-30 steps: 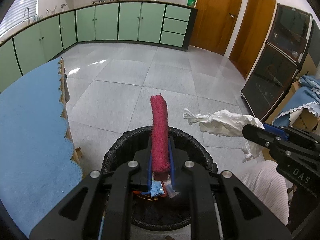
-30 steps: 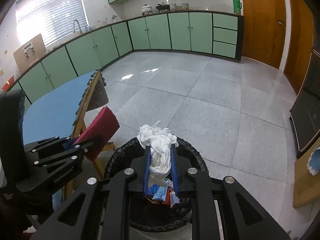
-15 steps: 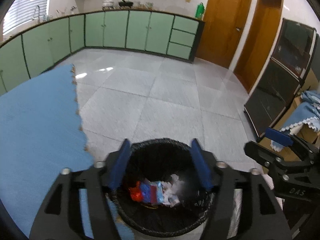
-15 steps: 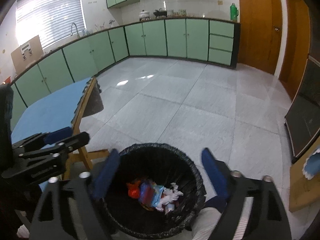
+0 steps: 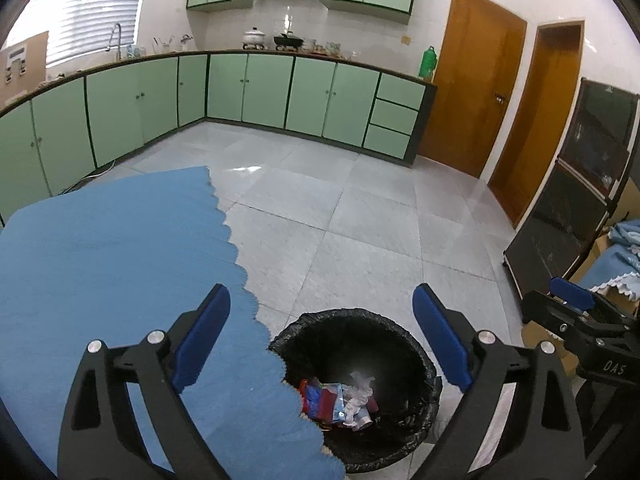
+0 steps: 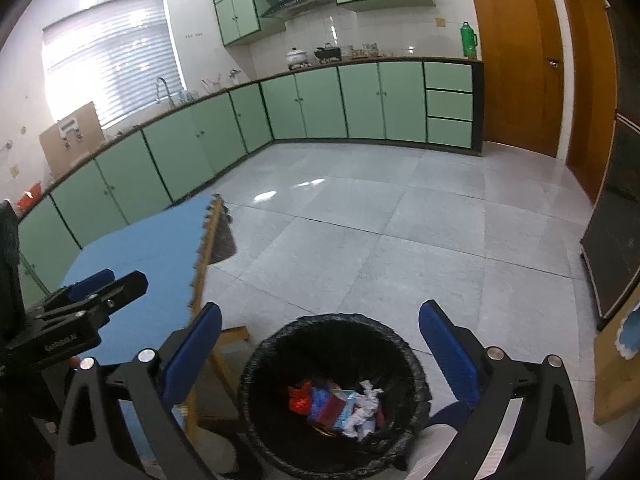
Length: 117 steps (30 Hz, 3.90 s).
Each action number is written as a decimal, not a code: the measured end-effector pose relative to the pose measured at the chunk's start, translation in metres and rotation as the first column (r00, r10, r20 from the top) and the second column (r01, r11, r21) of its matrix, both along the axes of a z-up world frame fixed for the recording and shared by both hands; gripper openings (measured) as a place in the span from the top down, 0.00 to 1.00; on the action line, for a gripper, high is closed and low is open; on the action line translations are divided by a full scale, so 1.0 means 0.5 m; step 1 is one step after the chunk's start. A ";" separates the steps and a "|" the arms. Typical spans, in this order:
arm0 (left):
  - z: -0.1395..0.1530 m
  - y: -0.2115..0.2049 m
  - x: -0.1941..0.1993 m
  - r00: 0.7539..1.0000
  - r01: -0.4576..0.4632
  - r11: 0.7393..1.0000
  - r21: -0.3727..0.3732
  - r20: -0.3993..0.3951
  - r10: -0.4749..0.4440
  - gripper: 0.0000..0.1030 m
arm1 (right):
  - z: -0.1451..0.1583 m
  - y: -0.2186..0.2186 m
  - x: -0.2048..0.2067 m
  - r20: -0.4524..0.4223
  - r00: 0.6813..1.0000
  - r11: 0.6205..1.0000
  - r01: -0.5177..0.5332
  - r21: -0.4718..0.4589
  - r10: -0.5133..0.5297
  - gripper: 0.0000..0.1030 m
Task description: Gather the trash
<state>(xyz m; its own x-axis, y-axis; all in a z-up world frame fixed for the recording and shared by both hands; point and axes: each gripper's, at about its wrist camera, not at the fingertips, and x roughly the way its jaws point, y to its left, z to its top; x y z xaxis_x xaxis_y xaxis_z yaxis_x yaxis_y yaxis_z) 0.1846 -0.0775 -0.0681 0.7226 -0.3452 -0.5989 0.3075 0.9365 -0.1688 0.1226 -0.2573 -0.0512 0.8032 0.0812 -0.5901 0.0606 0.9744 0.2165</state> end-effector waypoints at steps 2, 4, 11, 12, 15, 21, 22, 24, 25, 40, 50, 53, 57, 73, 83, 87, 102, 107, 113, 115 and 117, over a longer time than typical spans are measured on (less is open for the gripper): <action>0.015 0.014 -0.014 1.000 -0.011 1.000 0.005 0.003 0.011 0.12 | 0.013 0.011 -0.010 0.005 1.000 1.000 -0.011 -0.003 0.011 0.06; 0.027 0.021 -0.027 1.000 -0.019 1.000 0.012 0.011 0.019 0.11 | 0.025 0.021 -0.018 0.010 1.000 1.000 -0.019 -0.010 0.020 0.06; 0.068 0.046 -0.080 0.998 -0.038 0.999 0.017 0.050 0.037 0.10 | 0.064 0.052 -0.060 0.052 0.998 0.999 -0.043 -0.017 0.044 0.06; 0.075 0.050 -0.090 0.998 -0.041 0.999 0.018 0.057 0.040 0.10 | 0.069 0.056 -0.066 0.058 0.997 0.999 -0.048 -0.018 0.049 0.06; 0.085 0.066 -0.111 0.996 -0.048 0.999 0.020 0.073 0.047 0.10 | 0.081 0.070 -0.081 0.076 0.995 0.998 -0.063 -0.026 0.064 0.06; 0.103 0.088 -0.152 0.993 -0.062 0.998 0.019 0.102 0.059 0.10 | 0.097 0.096 -0.106 0.102 0.991 0.996 -0.086 -0.033 0.089 0.06; 0.105 0.092 -0.158 0.992 -0.065 0.998 0.016 0.106 0.063 0.10 | 0.099 0.100 -0.111 0.106 0.990 0.995 -0.090 -0.035 0.093 0.06; 0.110 0.098 -0.167 0.992 -0.067 0.998 0.013 0.110 0.065 0.10 | 0.102 0.107 -0.117 0.110 0.989 0.995 -0.095 -0.034 0.098 0.06; 0.110 0.100 -0.170 0.991 -0.068 0.998 0.014 0.112 0.067 0.10 | 0.102 0.109 -0.122 0.113 0.988 0.995 -0.099 -0.032 0.102 0.06; 0.131 0.121 -0.225 0.984 -0.096 0.995 0.017 0.150 0.092 0.10 | 0.112 0.132 -0.151 0.145 0.981 0.991 -0.119 -0.054 0.126 0.06; 0.132 0.121 -0.234 0.982 -0.101 0.995 0.020 0.162 0.096 0.10 | 0.119 0.133 -0.159 0.158 0.979 0.990 -0.123 -0.061 0.132 0.06; 0.133 0.122 -0.236 0.982 -0.101 0.995 0.020 0.165 0.097 0.10 | 0.117 0.131 -0.159 0.158 0.979 0.990 -0.124 -0.059 0.132 0.06; 0.137 0.124 -0.238 0.981 -0.103 0.995 0.018 0.169 0.098 0.10 | 0.118 0.131 -0.159 0.158 0.978 0.990 -0.125 -0.059 0.133 0.06; 0.137 0.122 -0.242 0.980 -0.100 0.995 0.020 0.172 0.095 0.10 | 0.120 0.135 -0.156 0.154 0.979 0.991 -0.123 -0.057 0.130 0.06; 0.137 0.121 -0.243 0.981 -0.100 0.995 0.021 0.171 0.094 0.10 | 0.119 0.136 -0.154 0.153 0.980 0.991 -0.123 -0.055 0.130 0.06; 0.138 0.121 -0.243 0.981 -0.099 0.995 0.021 0.172 0.094 0.10 | 0.118 0.136 -0.154 0.152 0.980 0.991 -0.123 -0.054 0.130 0.06; 0.138 0.122 -0.242 0.981 -0.098 0.995 0.021 0.168 0.093 0.10 | 0.114 0.133 -0.152 0.149 0.980 0.991 -0.124 -0.051 0.131 0.06; 0.137 0.121 -0.241 0.982 -0.097 0.995 0.021 0.167 0.092 0.10 | 0.114 0.134 -0.152 0.149 0.980 0.991 -0.124 -0.051 0.131 0.06; 0.134 0.119 -0.239 0.982 -0.097 0.995 0.022 0.165 0.092 0.10 | 0.113 0.134 -0.151 0.148 0.980 0.991 -0.125 -0.050 0.131 0.06; 0.134 0.120 -0.239 0.982 -0.097 0.995 0.021 0.164 0.093 0.10 | 0.113 0.135 -0.151 0.148 0.980 0.991 -0.126 -0.051 0.132 0.06; 0.134 0.120 -0.239 0.982 -0.097 0.995 0.021 0.164 0.092 0.10 | 0.112 0.134 -0.151 0.148 0.980 0.991 -0.125 -0.051 0.132 0.06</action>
<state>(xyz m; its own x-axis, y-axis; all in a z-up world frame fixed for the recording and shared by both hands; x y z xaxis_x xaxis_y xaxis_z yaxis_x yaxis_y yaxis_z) 0.0652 -0.0173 -0.0009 0.8396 -0.2552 -0.4795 0.2387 0.9663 -0.0963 0.0470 -0.1901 0.0049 0.8675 0.1677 -0.4683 -0.0960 0.9802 0.1730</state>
